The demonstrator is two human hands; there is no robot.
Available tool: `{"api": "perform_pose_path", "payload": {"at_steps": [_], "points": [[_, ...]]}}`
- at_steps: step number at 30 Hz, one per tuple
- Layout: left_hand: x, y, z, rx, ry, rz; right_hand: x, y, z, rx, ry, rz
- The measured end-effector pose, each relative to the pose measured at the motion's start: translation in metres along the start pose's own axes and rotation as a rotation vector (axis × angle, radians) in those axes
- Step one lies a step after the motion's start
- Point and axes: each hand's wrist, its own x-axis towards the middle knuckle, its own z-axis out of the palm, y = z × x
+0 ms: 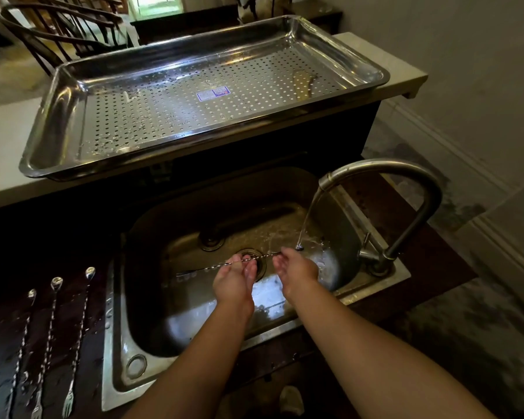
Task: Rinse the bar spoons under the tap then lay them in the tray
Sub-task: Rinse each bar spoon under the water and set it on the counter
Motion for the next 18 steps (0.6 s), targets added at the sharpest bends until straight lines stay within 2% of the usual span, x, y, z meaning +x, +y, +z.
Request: {"api": "perform_pose_path", "payload": {"at_steps": [9, 18], "points": [[-0.005, 0.001, -0.003, 0.005, -0.006, -0.001, 0.01, -0.017, -0.009, -0.118, 0.091, -0.03], [-0.008, -0.007, -0.001, -0.034, -0.011, -0.031, 0.005, -0.002, 0.002, -0.123, -0.03, 0.01]]}}
